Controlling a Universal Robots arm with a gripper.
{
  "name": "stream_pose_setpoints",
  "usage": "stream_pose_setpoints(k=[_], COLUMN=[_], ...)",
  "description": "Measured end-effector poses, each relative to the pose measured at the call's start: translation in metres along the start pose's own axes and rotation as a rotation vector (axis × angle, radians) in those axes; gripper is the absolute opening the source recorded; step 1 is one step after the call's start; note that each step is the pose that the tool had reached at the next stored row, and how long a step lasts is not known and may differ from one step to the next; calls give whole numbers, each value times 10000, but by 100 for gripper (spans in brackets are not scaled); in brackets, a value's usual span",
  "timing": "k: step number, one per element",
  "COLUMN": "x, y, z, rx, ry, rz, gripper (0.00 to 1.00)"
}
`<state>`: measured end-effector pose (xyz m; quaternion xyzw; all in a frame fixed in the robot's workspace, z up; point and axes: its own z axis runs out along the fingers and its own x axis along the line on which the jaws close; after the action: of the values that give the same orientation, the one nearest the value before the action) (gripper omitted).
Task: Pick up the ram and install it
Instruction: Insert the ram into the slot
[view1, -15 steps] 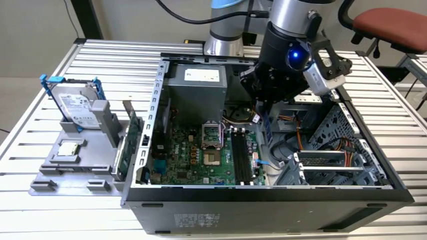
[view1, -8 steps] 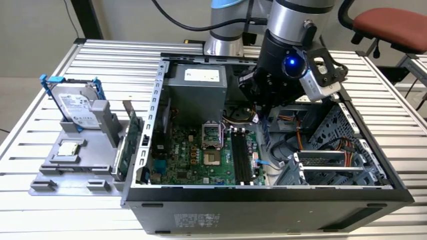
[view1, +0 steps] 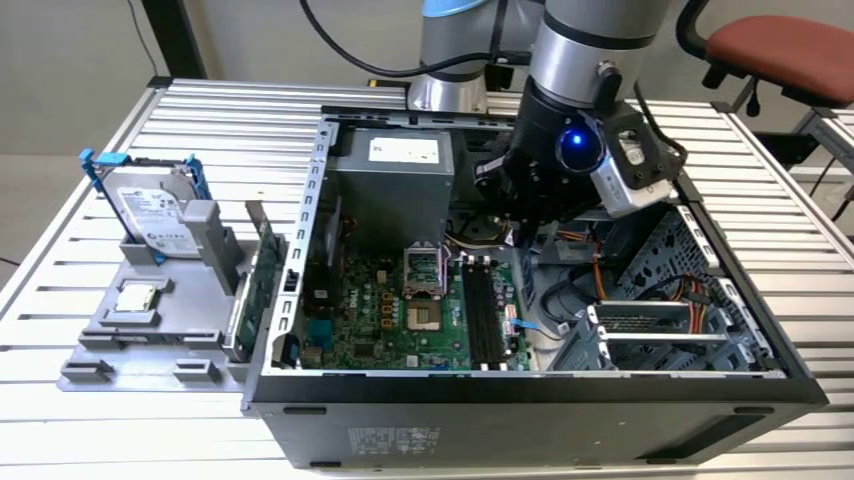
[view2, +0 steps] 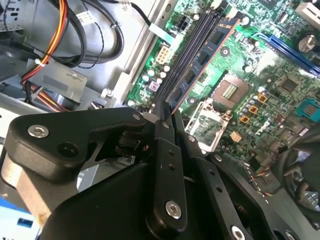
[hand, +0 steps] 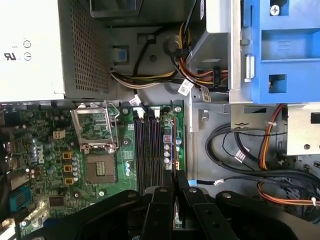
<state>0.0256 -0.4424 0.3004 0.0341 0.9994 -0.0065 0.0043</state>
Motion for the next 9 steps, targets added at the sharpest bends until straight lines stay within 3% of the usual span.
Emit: stream_pose_setpoints(k=[9], x=[1], y=[2], z=[164], rx=[1], ry=[1], rz=[98], gripper=[0])
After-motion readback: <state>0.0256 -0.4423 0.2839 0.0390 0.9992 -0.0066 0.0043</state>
